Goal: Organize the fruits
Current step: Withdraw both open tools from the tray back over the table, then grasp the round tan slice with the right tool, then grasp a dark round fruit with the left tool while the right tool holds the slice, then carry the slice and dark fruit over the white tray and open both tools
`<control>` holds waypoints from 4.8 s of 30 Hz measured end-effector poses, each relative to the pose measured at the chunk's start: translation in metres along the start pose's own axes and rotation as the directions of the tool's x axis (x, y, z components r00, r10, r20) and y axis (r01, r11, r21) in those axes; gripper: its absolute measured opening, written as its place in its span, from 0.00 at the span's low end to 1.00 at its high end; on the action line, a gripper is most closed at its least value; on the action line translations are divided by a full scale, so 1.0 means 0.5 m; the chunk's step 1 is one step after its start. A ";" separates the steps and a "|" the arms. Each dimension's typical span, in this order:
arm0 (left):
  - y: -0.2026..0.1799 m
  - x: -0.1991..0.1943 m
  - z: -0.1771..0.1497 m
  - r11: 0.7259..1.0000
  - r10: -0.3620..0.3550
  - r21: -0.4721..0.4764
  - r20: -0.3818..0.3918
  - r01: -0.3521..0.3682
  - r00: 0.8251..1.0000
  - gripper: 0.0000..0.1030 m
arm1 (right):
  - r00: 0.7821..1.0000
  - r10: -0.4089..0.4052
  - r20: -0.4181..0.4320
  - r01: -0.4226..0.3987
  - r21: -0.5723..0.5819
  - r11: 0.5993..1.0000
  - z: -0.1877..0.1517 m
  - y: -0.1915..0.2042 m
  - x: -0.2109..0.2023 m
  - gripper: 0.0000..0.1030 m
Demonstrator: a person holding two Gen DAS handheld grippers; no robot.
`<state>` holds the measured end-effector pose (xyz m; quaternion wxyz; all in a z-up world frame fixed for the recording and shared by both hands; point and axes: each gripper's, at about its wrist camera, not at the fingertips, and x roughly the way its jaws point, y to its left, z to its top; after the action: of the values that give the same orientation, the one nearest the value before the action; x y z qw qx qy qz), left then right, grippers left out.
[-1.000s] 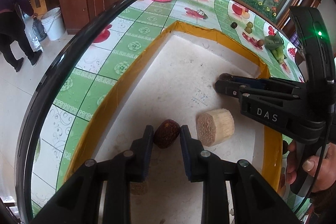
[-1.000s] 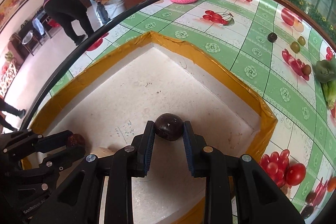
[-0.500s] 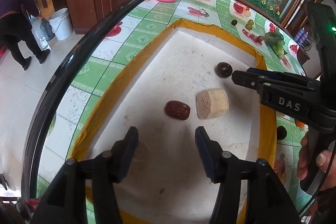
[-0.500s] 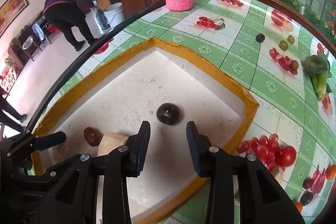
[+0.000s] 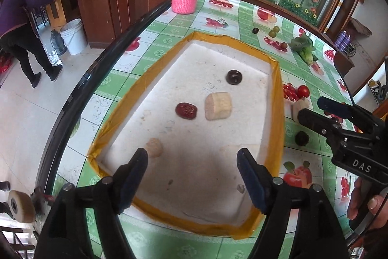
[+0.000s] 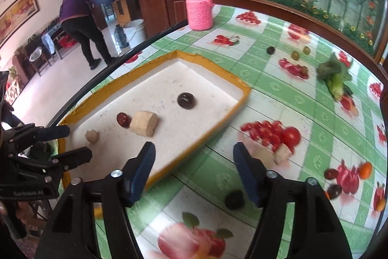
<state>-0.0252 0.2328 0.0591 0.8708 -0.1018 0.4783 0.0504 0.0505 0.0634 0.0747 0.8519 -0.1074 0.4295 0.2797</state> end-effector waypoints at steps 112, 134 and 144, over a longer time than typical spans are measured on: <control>-0.114 -0.030 -0.046 0.972 -0.231 0.045 0.028 0.229 0.973 0.24 | 1.000 0.026 0.003 -0.026 0.136 0.990 -0.105 -0.069 -0.057 0.26; 0.051 0.033 -0.055 0.986 -0.146 -0.088 -0.014 0.144 0.989 0.24 | 0.993 0.082 -0.089 -0.083 -0.013 0.996 0.048 0.087 0.129 0.26; 0.037 0.059 -0.046 0.991 -0.124 -0.056 -0.028 0.123 0.992 0.25 | 0.989 0.038 -0.145 -0.050 -0.079 0.996 0.058 0.101 0.184 0.26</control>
<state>-0.0316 0.2453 0.0201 0.8616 -0.1556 0.4831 0.0079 0.0851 0.1526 0.0222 0.8074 -0.1525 0.4800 0.3075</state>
